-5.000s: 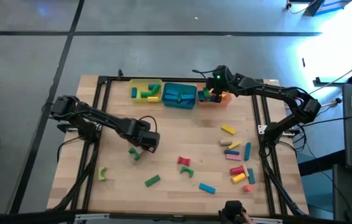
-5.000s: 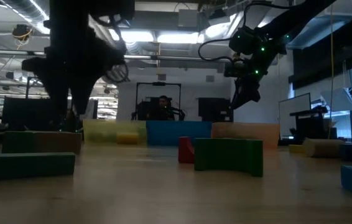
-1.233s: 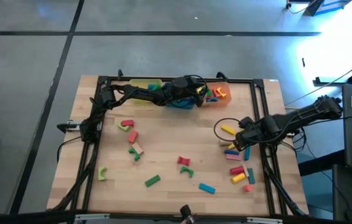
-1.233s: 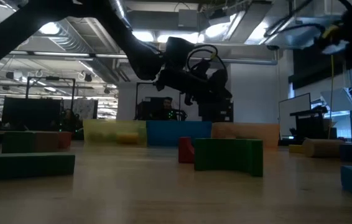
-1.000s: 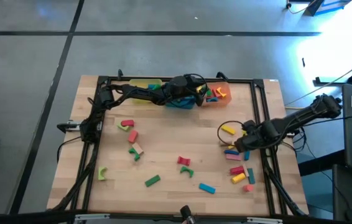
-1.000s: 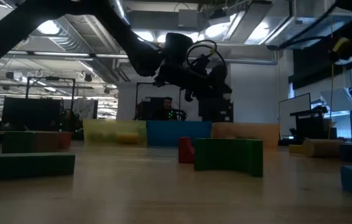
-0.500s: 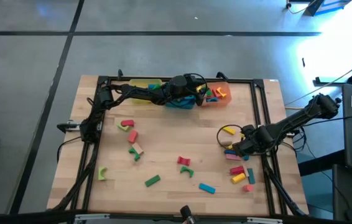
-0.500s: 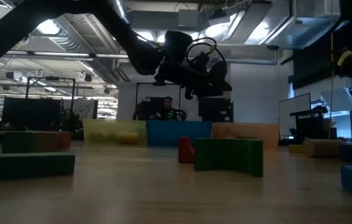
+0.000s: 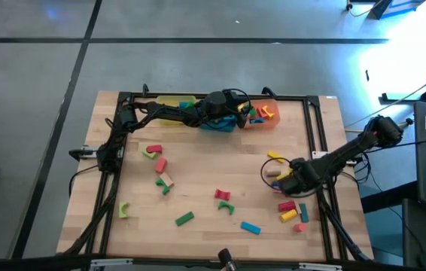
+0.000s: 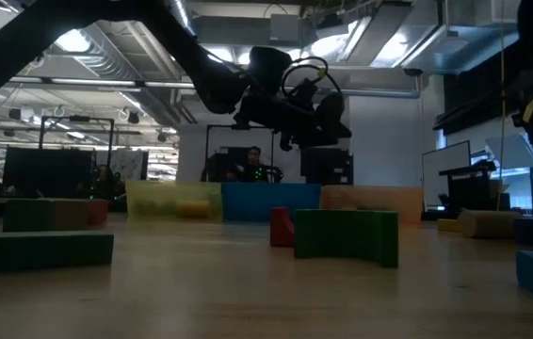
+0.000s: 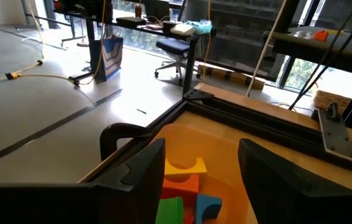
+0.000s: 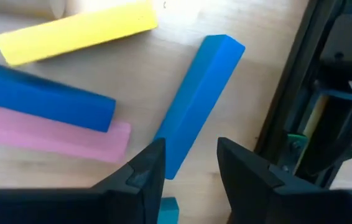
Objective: Sort blocks by size
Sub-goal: Put the blue rectangle block into the blue bin
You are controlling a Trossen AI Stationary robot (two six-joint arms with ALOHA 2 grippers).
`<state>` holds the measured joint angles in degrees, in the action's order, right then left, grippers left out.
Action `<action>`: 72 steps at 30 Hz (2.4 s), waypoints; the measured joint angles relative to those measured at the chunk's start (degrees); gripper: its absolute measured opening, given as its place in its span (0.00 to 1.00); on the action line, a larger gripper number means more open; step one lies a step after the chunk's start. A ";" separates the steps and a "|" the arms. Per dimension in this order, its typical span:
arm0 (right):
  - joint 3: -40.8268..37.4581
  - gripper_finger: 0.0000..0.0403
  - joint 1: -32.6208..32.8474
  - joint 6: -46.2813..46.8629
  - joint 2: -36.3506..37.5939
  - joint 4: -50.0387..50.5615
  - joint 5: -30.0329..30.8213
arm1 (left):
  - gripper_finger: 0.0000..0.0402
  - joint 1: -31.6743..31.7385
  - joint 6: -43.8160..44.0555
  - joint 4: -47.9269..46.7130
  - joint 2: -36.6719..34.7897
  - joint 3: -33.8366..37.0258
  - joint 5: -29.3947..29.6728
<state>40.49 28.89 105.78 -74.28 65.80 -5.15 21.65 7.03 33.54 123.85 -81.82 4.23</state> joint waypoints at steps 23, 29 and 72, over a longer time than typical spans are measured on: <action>-0.04 0.37 4.99 15.48 -4.65 -3.92 3.03 | 0.45 0.00 0.00 -0.09 0.00 0.00 -0.02; -0.04 0.37 4.98 15.48 -7.07 -4.74 3.02 | 0.45 -0.02 -0.01 -0.10 0.00 0.00 -0.01; 12.93 0.17 4.75 -4.28 -11.69 10.49 11.83 | 0.45 -4.37 -16.23 -35.04 -24.52 0.00 -1.24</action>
<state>53.42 33.64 101.50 -85.97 76.29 6.68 17.28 -9.21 -1.50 99.33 -81.82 2.99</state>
